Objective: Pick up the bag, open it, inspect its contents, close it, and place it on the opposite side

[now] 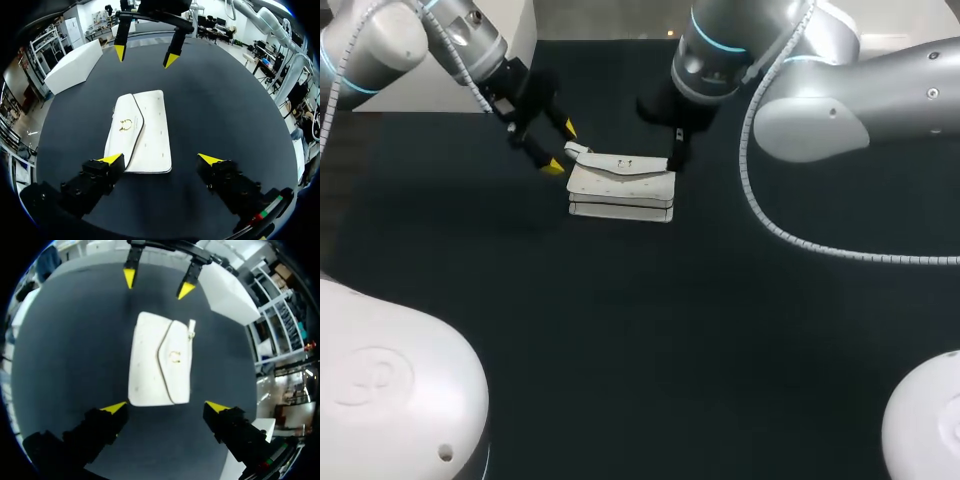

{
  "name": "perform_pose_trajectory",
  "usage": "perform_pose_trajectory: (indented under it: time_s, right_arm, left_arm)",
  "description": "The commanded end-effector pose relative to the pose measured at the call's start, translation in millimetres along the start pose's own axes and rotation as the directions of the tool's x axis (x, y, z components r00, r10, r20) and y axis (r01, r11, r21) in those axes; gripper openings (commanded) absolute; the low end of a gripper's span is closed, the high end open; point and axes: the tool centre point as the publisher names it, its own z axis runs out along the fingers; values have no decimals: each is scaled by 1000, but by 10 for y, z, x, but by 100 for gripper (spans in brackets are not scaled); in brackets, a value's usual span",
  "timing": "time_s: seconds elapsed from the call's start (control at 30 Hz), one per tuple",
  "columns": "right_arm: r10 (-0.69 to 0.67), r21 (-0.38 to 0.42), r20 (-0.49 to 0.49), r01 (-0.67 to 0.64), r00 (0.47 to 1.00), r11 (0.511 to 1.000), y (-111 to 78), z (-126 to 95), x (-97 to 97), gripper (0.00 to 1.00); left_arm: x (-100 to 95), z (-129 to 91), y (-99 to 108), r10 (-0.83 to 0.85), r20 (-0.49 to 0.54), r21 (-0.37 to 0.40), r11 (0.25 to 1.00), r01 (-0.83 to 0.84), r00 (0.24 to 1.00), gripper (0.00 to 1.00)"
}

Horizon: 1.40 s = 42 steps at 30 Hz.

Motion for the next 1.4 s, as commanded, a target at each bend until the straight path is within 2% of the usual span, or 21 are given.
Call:
perform_pose_trajectory:
  time_s: [0.03, 0.17, 0.2, 0.3, 0.43, 0.57, 0.7, 0.87, 0.93, 1.0, 1.03, 1.1, 1.13, 1.2, 1.23, 1.27, 1.3, 1.4]
  right_arm:
    - [-1, 5, -10, 1, 1000, 1000, 12, -9, -20, 100]
    - [-1, 5, -10, 1, 1000, 1000, 12, -9, -20, 100]
    - [55, -2, -30, -55, 998, 998, 26, 12, -69, 100]
    - [233, 52, -51, -231, 971, 972, 43, 92, -214, 100]
    - [415, 110, -89, -405, 905, 908, 34, 106, -273, 100]
    - [583, 152, -168, -564, 795, 812, -6, 75, -328, 100]
    - [699, 164, -248, -682, 671, 713, -94, 26, -350, 100]
    - [795, 175, -309, -791, 521, 586, -198, -4, -352, 100]
    - [829, 181, -303, -826, 470, 534, -228, 7, -347, 100]
    - [850, 185, -336, -856, 406, 483, -261, 16, -340, 100]
    - [871, 184, -326, -880, 367, 439, -279, 25, -334, 100]
    - [880, 183, -360, -901, 310, 392, -305, 37, -329, 100]
    - [898, 181, -347, -920, 270, 346, -321, 47, -325, 100]
    - [911, 174, -344, -938, 227, 300, -329, 72, -311, 100]
    - [918, 175, -354, -952, 177, 251, -345, 94, -308, 100]
    - [924, 173, -347, -957, 163, 234, -352, 110, -307, 100]
    - [935, 155, -331, -969, 131, 191, -353, 133, -296, 100]
    - [932, 143, -356, -981, 71, 129, -359, 160, -280, 100]
  left_arm:
    - [-25, 4, 2, 0, -9, 0, 1000, 0, 1000, 100]
    - [-48, 11, -3, -15, -16, 10, 1000, 15, 1000, 100]
    - [-62, 16, 1, -31, -10, 18, 999, 31, 999, 100]
    - [-124, 41, 10, -152, 31, 63, 987, 150, 988, 100]
    - [-149, 91, 5, -355, 119, 79, 934, 347, 927, 100]
    - [-131, 73, -7, -540, 162, 122, 841, 526, 826, 100]
    - [-147, -20, -33, -724, 130, 188, 689, 700, 677, 100]
    - [-152, -121, -22, -850, 75, 259, 522, 813, 522, 100]
    - [-152, -163, -12, -887, 36, 283, 451, 847, 460, 100]
    - [-142, -188, -5, -916, -9, 301, 379, 875, 400, 100]
    - [-137, -195, 1, -931, -34, 310, 336, 890, 363, 100]
    - [-124, -201, 16, -948, -83, 324, 267, 908, 309, 100]
    - [-117, -192, 31, -954, -96, 322, 242, 915, 286, 100]
    - [-96, -174, 43, -956, -121, 338, 213, 917, 267, 100]
    - [-87, -176, 57, -959, -132, 341, 192, 920, 250, 100]
    - [-82, -174, 67, -961, -140, 353, 175, 919, 237, 100]
    - [-76, -166, 86, -964, -168, 353, 135, 926, 205, 100]
    - [-84, -106, 146, -965, -238, 329, 31, 944, 114, 100]
